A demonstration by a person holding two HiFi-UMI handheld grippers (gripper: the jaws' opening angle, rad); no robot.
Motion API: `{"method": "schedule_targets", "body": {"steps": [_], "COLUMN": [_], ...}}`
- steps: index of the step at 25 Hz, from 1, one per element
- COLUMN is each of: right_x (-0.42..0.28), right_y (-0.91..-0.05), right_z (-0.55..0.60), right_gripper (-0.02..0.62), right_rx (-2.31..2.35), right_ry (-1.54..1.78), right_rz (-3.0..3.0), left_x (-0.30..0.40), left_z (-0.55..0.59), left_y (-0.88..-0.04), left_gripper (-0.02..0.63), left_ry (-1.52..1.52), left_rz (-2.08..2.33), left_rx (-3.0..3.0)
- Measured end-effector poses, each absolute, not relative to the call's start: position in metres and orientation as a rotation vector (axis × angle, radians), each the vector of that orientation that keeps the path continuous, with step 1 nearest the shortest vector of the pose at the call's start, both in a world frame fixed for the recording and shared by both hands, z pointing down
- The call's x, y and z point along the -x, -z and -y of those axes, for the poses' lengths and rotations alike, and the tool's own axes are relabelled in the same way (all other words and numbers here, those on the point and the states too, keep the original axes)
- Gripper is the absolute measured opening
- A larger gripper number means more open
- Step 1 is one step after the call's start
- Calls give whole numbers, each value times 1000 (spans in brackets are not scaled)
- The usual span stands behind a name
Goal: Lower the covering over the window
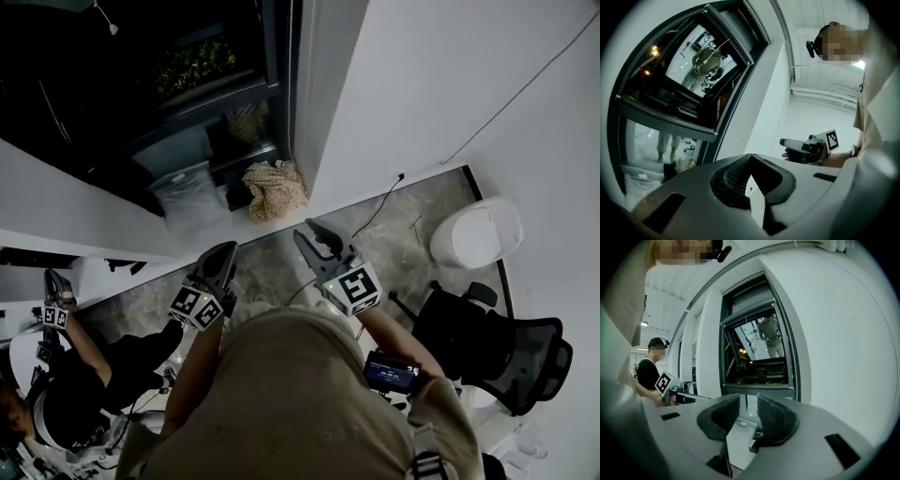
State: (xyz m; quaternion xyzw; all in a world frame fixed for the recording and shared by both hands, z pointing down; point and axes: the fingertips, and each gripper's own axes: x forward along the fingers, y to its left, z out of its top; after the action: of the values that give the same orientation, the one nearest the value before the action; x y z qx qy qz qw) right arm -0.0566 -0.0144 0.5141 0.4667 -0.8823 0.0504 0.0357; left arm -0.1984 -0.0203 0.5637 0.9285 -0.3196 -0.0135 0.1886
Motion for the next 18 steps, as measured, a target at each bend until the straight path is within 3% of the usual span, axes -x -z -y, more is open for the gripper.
{"method": "schedule_targets", "body": {"steps": [18], "right_x": [-69], "right_y": [-503], "right_z": [-114], "right_gripper": [120], "right_rx": [-1418], "right_ry": [-167], "right_rz": [2792], "left_x": [61], "left_z": [-109], "left_y": [-564], "left_gripper": [12], "left_ry": [3], "left_rz": [901], "left_rx": [-2642]}}
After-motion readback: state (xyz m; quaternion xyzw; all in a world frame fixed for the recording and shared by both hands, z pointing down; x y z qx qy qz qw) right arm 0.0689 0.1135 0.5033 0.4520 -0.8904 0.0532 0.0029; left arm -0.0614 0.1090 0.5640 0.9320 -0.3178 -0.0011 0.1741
